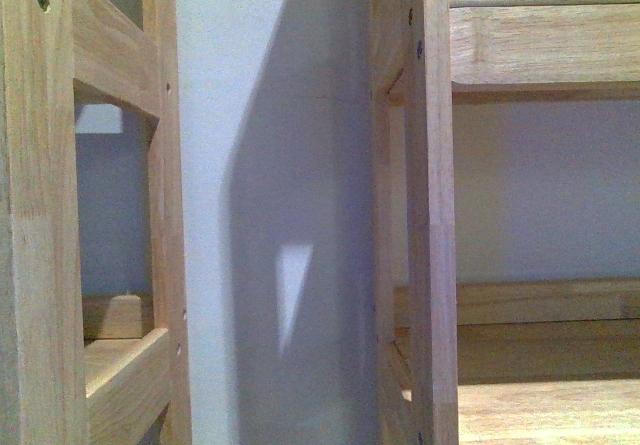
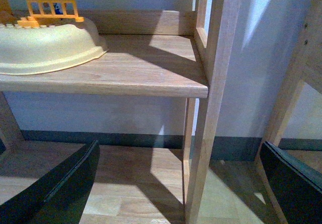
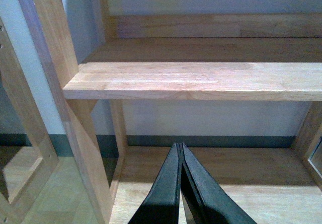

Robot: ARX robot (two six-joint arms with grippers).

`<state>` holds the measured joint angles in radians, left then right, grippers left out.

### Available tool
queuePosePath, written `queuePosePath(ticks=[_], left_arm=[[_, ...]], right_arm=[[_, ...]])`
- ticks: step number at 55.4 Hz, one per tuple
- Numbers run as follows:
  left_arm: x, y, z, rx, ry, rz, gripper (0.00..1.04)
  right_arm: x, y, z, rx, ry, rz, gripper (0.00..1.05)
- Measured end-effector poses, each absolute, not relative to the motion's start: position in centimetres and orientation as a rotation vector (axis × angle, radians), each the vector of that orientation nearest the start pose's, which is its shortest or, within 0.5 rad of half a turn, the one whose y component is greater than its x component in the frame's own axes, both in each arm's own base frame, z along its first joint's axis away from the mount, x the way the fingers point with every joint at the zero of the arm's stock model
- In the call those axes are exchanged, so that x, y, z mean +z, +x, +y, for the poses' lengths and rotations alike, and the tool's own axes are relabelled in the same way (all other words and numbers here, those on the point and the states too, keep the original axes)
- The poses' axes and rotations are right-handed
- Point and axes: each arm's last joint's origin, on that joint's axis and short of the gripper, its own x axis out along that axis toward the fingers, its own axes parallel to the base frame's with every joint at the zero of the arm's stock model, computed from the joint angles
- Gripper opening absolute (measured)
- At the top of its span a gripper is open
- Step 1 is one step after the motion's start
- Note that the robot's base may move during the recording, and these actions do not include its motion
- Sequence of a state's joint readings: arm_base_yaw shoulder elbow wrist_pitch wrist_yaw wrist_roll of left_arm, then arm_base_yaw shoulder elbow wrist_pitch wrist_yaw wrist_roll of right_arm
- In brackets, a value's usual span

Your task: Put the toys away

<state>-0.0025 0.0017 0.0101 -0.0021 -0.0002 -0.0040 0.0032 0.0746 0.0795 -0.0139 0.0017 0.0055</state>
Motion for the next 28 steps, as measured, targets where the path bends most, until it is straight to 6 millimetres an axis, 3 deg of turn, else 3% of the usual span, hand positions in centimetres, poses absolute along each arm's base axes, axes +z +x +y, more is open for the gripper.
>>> queuePosePath(ticks=[28], left_arm=[[16.7,9.7,0.0,-0.002,-0.004,-0.006,0.98]], right_arm=[[16.7,9.8,0.0,0.003,0.006,0.002,0.03]])
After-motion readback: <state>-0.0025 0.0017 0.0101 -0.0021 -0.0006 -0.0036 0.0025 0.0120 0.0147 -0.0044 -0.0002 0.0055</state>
